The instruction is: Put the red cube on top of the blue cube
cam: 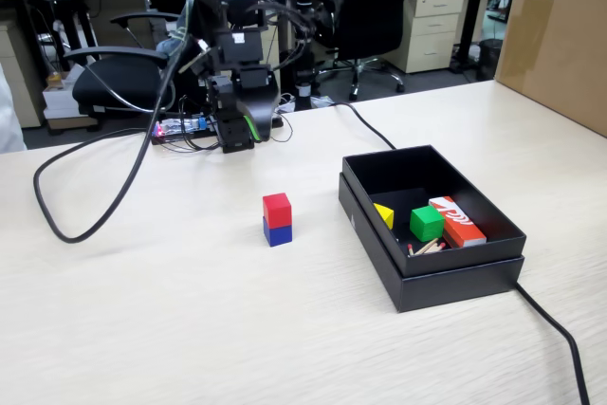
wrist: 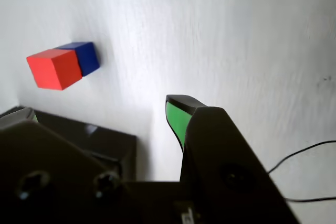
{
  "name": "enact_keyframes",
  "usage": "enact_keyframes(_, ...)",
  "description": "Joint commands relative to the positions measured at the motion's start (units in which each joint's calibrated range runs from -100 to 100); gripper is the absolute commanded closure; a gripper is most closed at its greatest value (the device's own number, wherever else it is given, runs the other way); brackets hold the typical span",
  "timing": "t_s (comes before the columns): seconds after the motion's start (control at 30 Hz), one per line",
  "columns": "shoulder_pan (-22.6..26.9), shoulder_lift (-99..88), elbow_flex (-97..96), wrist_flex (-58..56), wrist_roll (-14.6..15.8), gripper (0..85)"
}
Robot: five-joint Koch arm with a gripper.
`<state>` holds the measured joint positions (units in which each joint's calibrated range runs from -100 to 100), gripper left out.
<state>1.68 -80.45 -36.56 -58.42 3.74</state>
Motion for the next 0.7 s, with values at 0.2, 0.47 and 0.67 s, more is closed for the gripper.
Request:
enact_keyframes(0.2, -2.9, -13.0, -29.4, 28.9, -3.9, 36.2)
enact_keyframes(0.47, -3.3, -14.5, -48.8, 48.0, -5.8, 36.7)
enact_keyframes(0.67, -3.4, -17.1, -55.6, 49.7, -6.1, 36.4)
